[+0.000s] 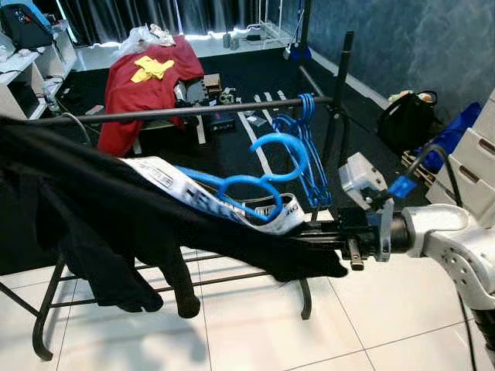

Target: Hang hanger

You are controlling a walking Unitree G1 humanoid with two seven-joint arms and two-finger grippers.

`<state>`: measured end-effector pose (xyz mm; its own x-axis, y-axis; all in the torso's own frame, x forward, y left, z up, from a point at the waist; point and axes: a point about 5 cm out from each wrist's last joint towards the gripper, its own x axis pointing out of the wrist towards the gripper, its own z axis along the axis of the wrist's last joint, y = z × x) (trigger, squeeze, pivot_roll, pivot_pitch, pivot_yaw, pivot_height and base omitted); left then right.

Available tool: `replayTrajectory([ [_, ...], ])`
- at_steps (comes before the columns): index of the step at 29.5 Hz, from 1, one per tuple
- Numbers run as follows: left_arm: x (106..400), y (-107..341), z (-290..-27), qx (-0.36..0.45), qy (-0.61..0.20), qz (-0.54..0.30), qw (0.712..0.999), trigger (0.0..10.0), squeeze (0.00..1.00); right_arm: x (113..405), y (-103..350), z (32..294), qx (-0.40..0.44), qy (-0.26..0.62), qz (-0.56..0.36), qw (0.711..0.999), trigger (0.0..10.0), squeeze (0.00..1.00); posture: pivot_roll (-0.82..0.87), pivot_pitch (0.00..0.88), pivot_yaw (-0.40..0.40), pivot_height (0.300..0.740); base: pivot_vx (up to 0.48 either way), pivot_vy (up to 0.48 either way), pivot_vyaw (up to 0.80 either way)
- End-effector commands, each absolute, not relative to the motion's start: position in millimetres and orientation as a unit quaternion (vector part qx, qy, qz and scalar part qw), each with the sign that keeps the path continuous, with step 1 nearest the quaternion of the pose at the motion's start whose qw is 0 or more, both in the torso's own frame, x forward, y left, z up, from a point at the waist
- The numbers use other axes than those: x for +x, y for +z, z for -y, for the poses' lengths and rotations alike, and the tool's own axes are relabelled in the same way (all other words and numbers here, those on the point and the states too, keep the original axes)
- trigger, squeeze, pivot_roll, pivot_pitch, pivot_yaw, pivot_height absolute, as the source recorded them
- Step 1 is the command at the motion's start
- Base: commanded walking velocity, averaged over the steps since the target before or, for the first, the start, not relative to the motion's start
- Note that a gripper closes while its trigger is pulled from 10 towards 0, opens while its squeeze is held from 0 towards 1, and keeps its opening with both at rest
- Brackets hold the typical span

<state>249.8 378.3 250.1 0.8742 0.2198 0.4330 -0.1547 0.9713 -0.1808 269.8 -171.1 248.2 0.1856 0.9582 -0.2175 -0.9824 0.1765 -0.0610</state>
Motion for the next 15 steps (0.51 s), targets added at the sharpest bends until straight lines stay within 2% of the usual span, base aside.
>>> replayTrajectory([
  [1, 243, 247, -394, -0.045, 0.159, 0.210, 0.964, 0.0, 0.00, 268, 249, 176, -0.084, 0.632, -0.065, 0.767, 0.0, 0.00, -0.12, 0.051, 0.043, 0.740, 0.000, 0.000, 0.00],
  [2, 243, 247, -394, -0.045, 0.159, 0.210, 0.964, 0.0, 0.00, 268, 249, 176, -0.084, 0.632, -0.065, 0.767, 0.0, 0.00, -0.12, 0.051, 0.043, 0.740, 0.000, 0.000, 0.00],
  [5, 241, 205, -411, -0.018, 0.249, 0.105, 0.963, 0.0, 0.00, 266, 261, 181, -0.068, 0.637, -0.038, 0.767, 0.0, 0.00, -0.13, 0.054, 0.051, 0.740, 0.000, 0.000, 0.00],
  [10, 239, 186, -414, -0.023, 0.272, 0.067, 0.960, 0.0, 0.00, 266, 261, 184, -0.068, 0.633, -0.037, 0.770, 0.0, 0.00, -0.13, 0.054, 0.050, 0.740, 0.000, 0.000, 0.00],
  [13, 244, 182, -408, -0.045, 0.256, 0.071, 0.963, 0.0, 0.00, 267, 260, 184, -0.067, 0.631, -0.036, 0.772, 0.0, 0.00, -0.13, 0.056, 0.050, 0.740, 0.000, 0.000, 0.00],
  [14, 256, 182, -380, -0.068, 0.154, 0.084, 0.982, 4.6, 0.00, 268, 260, 182, -0.065, 0.629, -0.032, 0.774, 0.0, 0.00, -0.12, 0.056, 0.047, 0.740, 0.000, 0.000, 0.00],
  [15, 256, 182, -380, -0.068, 0.154, 0.084, 0.982, 4.6, 0.00, 268, 260, 182, -0.065, 0.629, -0.032, 0.774, 0.0, 0.00, -0.12, 0.056, 0.047, 0.740, 0.000, 0.000, 0.00],
])
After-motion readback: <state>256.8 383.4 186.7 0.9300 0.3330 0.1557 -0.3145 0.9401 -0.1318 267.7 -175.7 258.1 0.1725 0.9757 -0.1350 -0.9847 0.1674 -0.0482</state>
